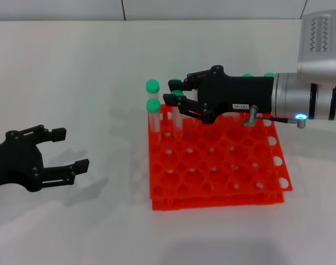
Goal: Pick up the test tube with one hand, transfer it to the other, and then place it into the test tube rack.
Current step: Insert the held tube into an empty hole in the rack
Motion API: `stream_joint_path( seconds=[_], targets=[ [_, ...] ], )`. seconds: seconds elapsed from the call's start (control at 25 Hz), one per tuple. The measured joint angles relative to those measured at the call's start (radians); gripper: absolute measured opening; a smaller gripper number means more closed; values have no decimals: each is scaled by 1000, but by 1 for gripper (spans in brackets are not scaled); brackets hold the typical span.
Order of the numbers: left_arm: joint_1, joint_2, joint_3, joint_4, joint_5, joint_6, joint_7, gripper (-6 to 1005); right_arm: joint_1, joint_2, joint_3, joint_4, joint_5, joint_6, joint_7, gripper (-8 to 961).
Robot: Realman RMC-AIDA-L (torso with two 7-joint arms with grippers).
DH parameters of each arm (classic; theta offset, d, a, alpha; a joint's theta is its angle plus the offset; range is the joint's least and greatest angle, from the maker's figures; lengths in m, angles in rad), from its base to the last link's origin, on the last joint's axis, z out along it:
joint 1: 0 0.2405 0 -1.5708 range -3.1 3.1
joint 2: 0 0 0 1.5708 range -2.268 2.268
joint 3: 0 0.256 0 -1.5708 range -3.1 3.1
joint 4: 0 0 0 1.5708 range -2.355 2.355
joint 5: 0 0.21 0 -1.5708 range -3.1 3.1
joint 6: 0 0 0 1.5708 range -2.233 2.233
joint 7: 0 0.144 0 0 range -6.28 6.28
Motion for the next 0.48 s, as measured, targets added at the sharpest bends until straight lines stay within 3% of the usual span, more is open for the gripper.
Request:
stream_joint_path(
  seconds=[0.48],
  targets=[
    [-3, -3, 0, 0, 10, 0, -4, 877, -1, 0, -1, -2, 0, -6, -1, 257]
  ],
)
